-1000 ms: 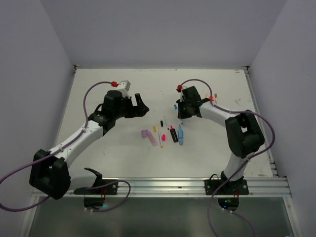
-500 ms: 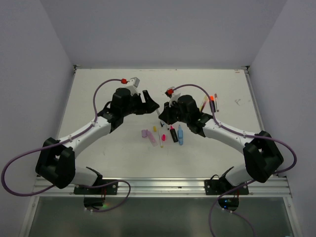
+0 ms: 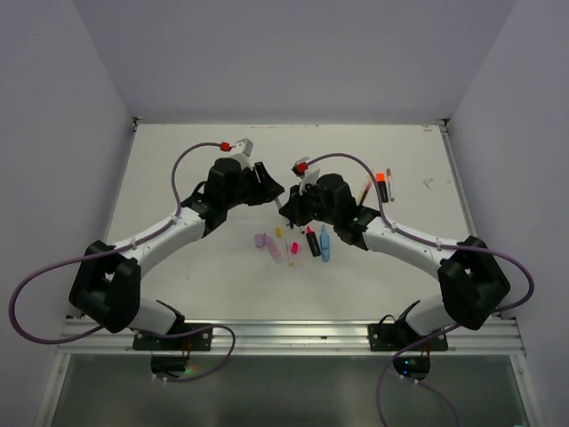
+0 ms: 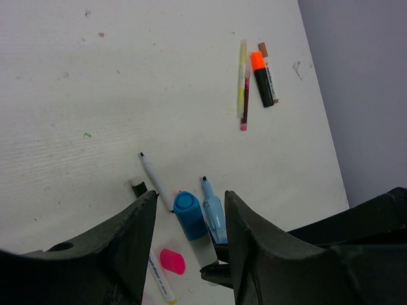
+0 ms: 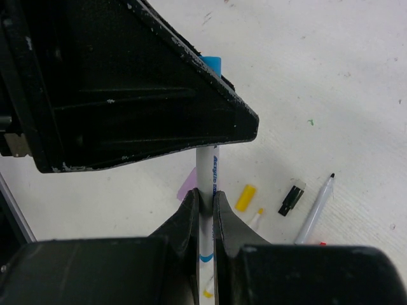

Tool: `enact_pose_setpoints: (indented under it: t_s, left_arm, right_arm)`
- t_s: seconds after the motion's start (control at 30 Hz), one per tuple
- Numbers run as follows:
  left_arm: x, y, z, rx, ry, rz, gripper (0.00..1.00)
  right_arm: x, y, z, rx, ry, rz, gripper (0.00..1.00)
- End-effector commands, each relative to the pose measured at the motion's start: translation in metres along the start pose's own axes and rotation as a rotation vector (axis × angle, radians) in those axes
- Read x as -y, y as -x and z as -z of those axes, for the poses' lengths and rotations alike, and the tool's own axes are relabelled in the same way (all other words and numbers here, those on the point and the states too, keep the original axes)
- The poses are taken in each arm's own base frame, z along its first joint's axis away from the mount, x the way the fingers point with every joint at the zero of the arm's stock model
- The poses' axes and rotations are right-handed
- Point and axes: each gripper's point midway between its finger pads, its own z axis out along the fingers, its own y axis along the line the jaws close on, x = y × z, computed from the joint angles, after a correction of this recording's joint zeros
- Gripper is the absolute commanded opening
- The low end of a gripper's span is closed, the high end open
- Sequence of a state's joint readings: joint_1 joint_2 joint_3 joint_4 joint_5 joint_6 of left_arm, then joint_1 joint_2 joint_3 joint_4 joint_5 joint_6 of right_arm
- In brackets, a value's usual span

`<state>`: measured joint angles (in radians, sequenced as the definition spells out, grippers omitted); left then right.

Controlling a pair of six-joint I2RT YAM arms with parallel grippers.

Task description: Open the pen caps

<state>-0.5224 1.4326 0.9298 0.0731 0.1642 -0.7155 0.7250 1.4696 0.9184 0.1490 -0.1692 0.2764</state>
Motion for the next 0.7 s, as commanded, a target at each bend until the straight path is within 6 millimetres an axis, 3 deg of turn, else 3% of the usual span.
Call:
enact_pose_setpoints:
  t_s: [0.0, 0.23, 0.33, 0.37, 0.43, 0.47, 0.6, 0.67]
  left_arm:
    - [0.022, 0.034, 0.002, 0.108, -0.040, -0.005, 0.50]
    - [0.023, 0.038, 0.003, 0.129, -0.036, 0.006, 0.39]
    - [0.023, 0.037, 0.003, 0.126, -0.040, 0.009, 0.22]
    - [0.023, 0.036, 0.003, 0.124, -0.040, 0.010, 0.10]
    - [0.024, 0.036, 0.004, 0.122, -0.042, 0.009, 0.00]
    - [0.023, 0.034, 0.004, 0.121, -0.043, 0.007, 0.00]
    - [0.029, 0.035, 0.011, 0.129, -0.072, -0.007, 0.00]
    - [0.029, 0.034, 0.013, 0.131, -0.078, -0.010, 0.00]
  right_arm:
    - [-0.008, 0.018, 0.005, 0.071, 0.019, 0.023, 0.00]
    - [-0.012, 0.016, 0.003, 0.067, 0.025, 0.029, 0.00]
    - [-0.012, 0.016, 0.004, 0.068, 0.027, 0.028, 0.00]
    - [-0.013, 0.015, 0.003, 0.069, 0.029, 0.030, 0.00]
    - [-0.013, 0.016, 0.003, 0.072, 0.032, 0.023, 0.00]
    - [-0.015, 0.016, 0.004, 0.075, 0.041, 0.023, 0.00]
    - [-0.019, 0.018, 0.002, 0.100, 0.067, -0.002, 0.34]
    - [-0.021, 0.018, 0.000, 0.095, 0.077, -0.010, 0.42]
